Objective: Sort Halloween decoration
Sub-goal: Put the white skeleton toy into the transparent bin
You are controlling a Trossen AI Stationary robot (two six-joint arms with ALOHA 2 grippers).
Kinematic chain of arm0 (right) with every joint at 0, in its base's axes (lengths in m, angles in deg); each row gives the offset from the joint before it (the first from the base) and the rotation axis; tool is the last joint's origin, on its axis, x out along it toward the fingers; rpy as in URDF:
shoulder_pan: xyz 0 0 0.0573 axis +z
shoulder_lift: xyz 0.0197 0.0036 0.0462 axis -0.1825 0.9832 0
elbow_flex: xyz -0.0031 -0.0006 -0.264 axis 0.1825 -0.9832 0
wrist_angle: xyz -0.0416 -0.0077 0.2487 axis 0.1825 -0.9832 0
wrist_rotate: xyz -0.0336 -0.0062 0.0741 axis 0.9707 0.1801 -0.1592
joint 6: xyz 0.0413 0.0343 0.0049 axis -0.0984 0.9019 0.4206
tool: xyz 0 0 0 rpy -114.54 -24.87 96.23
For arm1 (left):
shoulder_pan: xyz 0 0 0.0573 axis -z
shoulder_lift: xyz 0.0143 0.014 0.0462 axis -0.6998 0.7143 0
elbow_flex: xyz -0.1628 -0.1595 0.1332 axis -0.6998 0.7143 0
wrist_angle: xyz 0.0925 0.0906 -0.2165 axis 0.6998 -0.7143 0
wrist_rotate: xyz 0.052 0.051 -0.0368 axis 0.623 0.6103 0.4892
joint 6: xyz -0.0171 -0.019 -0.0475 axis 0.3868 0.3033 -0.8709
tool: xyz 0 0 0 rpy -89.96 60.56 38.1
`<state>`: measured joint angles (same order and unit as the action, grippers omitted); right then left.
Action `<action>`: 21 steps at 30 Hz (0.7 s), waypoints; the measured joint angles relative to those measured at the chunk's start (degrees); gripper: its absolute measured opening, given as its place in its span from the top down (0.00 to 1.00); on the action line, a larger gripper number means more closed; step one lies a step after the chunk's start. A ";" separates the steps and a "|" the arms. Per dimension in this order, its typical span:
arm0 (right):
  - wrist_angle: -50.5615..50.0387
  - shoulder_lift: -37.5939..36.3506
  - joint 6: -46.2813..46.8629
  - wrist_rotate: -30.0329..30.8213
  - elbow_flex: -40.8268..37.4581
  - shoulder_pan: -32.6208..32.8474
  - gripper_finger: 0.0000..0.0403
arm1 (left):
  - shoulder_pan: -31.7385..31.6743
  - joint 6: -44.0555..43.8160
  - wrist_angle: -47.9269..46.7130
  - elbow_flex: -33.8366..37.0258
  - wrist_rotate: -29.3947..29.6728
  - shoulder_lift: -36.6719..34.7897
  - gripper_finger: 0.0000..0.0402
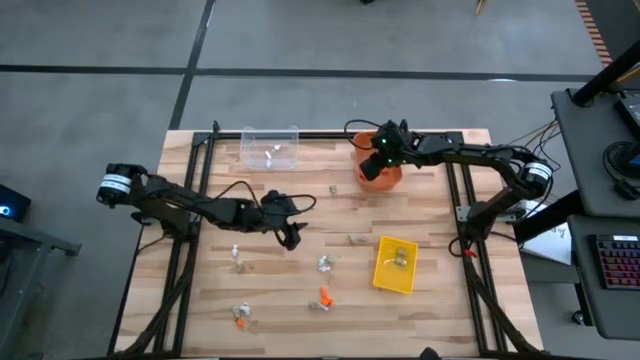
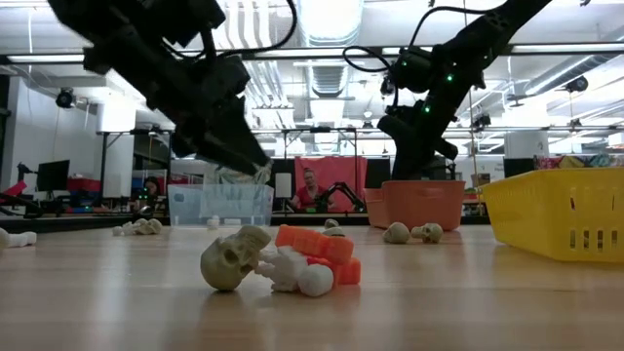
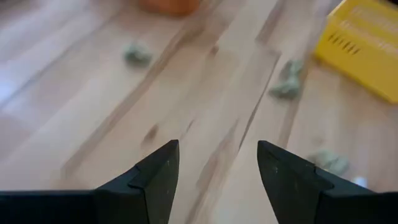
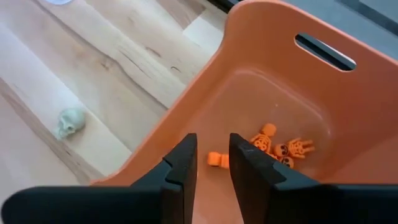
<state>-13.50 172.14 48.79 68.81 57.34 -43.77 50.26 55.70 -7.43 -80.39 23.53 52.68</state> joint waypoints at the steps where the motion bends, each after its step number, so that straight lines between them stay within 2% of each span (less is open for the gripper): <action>1: 0.03 0.00 0.02 0.01 0.00 0.00 0.79 | 0.00 -1.52 -3.93 -1.20 -0.02 -0.46 0.51; 10: -0.01 -0.57 0.87 0.00 0.00 0.11 0.79 | 1.91 -20.49 -47.81 -14.66 -3.61 1.71 0.52; 14: 0.01 -0.72 0.84 0.00 0.00 0.39 0.80 | 4.24 -28.45 -58.00 -16.53 -7.35 3.04 0.52; 21: 0.01 -0.72 0.69 -0.01 0.00 1.96 0.80 | 7.99 -42.74 -68.82 -14.69 -14.09 4.74 0.52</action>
<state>-13.49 171.42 49.48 68.79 57.34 -41.81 58.25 12.96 -76.25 -95.09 9.45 57.42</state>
